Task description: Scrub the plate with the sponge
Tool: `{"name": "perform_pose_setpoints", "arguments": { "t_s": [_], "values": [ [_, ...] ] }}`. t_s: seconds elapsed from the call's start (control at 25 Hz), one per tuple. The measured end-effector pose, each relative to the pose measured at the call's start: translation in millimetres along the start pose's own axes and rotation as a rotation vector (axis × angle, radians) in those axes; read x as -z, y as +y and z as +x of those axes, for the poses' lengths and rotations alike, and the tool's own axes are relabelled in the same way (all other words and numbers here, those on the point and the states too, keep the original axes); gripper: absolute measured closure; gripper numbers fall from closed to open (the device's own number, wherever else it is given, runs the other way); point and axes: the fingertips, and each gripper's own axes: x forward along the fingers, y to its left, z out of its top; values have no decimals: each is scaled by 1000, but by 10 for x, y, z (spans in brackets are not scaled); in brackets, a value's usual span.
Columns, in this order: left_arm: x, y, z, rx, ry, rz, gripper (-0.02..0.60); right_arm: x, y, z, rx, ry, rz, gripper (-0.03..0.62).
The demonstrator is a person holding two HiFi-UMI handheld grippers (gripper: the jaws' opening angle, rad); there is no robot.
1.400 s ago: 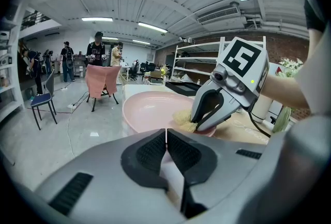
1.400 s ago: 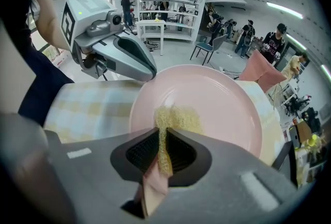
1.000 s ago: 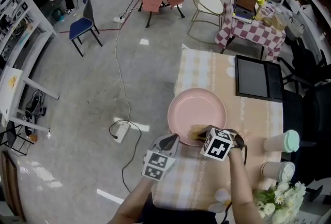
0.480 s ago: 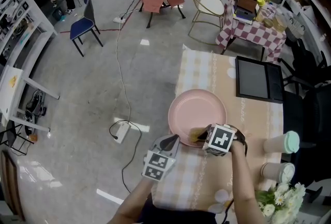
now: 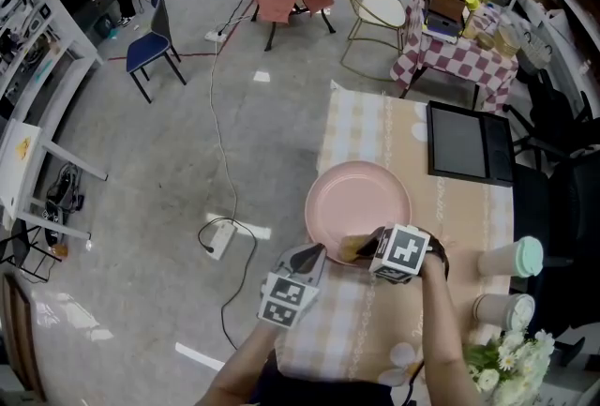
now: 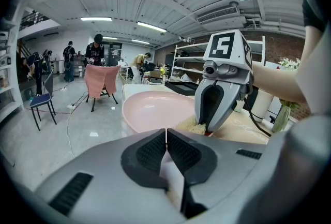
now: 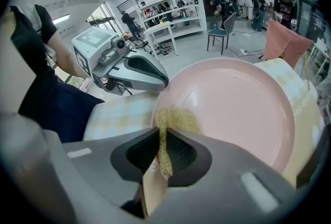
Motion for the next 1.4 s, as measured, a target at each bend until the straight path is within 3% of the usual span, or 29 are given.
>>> {"name": "perform_pose_setpoints", "arguments": {
  "t_s": [0.36, 0.84, 1.08, 1.24, 1.4],
  "values": [
    [19, -26, 15, -1, -3, -2, 565, -1, 54, -127, 29, -12, -70, 551],
    [28, -12, 24, -2, -2, 1, 565, -262, -639, -743, 434, -110, -143, 551],
    [14, -14, 18, -2, -4, -4, 565, -228, -893, -726, 549, -78, -162, 551],
    [19, -17, 14, -1, -8, -5, 565, -140, -1071, -628, 640, 15, -240, 551],
    [18, -17, 8, -1, -10, -5, 565, -135, -1168, -539, 653, 22, -264, 551]
  ]
}}
